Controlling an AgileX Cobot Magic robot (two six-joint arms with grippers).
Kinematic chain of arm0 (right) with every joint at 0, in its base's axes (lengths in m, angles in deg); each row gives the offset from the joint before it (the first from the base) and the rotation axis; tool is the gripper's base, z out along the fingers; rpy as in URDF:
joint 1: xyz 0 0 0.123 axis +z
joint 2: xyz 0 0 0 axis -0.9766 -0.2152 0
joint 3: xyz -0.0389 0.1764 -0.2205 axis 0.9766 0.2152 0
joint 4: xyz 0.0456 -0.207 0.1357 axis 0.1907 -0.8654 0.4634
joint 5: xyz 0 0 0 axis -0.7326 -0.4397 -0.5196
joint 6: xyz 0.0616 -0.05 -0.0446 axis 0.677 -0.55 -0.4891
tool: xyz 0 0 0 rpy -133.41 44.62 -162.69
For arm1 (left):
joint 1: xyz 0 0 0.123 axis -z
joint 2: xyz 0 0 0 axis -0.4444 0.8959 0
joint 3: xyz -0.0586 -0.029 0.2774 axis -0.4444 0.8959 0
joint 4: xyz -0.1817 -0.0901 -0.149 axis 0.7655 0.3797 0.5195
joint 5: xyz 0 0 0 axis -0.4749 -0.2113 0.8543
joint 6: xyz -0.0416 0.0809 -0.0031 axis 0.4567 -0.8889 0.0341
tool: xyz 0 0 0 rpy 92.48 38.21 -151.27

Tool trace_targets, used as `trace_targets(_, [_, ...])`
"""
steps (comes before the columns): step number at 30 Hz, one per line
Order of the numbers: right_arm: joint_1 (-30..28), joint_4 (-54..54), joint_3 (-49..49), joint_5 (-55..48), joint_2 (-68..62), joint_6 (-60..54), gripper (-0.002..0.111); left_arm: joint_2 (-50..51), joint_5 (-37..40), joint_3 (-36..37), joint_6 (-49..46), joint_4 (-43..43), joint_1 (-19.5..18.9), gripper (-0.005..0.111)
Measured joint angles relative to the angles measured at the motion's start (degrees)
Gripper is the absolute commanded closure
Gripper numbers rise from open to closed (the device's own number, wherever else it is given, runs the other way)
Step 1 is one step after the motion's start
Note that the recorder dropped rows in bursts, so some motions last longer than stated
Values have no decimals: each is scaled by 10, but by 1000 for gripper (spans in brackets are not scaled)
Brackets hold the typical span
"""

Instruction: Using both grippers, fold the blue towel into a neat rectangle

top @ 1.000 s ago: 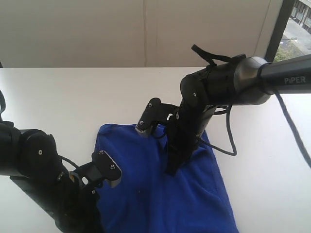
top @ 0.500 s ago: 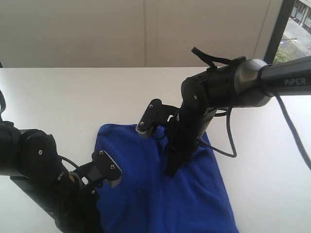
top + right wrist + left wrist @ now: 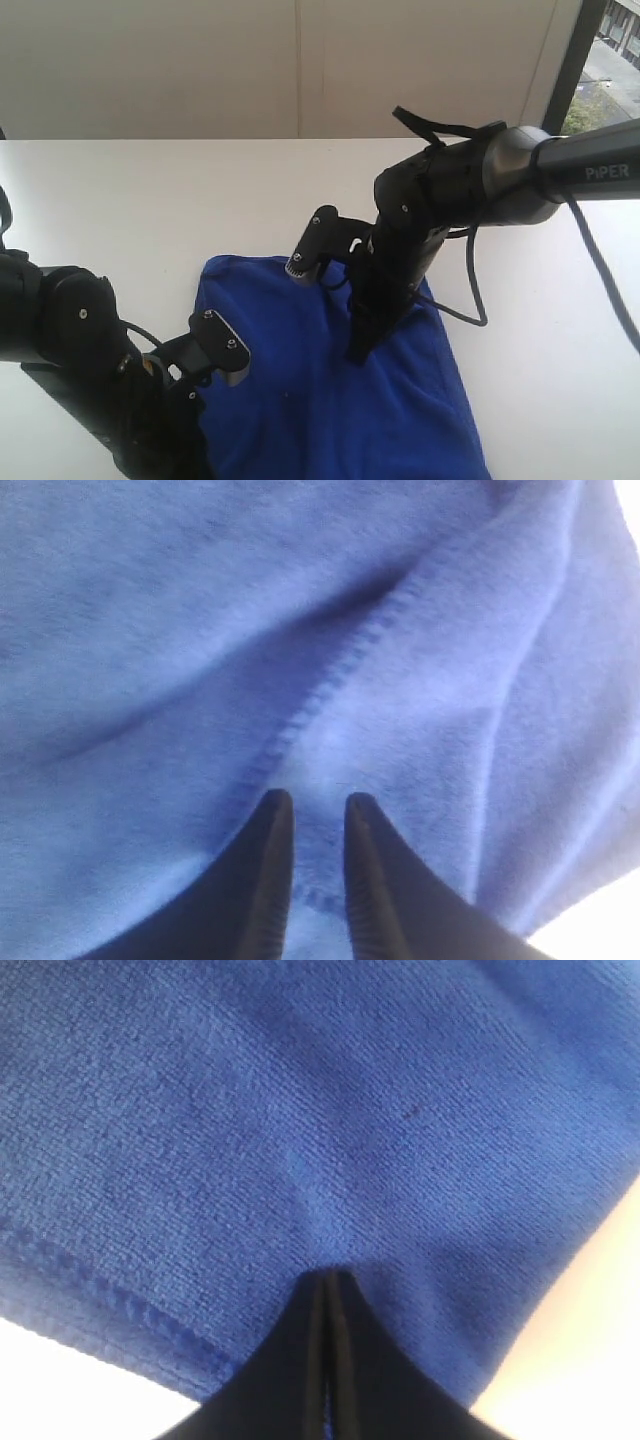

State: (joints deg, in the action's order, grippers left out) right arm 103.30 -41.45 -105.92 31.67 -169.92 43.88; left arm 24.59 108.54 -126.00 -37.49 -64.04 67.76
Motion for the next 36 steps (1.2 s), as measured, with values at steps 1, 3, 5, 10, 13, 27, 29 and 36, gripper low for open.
trace_targets(1, [0,-25,0,1,0,18,91,0,0,0,0,0,0,107])
trace_targets(3, [0,-63,0,2,0,56,91,0,0,0,0,0,0,107])
trace_targets(5, [0,-73,0,-3,0,71,89,0,0,0,0,1,0,107])
trace_targets(10, [0,-34,0,-34,9,40,71,0,0,0,0,1,0,107])
trace_targets(13, [0,28,0,-47,10,-5,71,0,0,0,0,1,0,107])
trace_targets(27, [0,67,0,-40,-3,-21,93,0,0,0,1,1,0,107])
trace_targets(29, [0,66,0,-38,-11,-21,101,0,0,0,1,2,0,107])
trace_targets(36, [0,56,-2,-38,-6,-21,108,0,0,0,1,2,0,107])
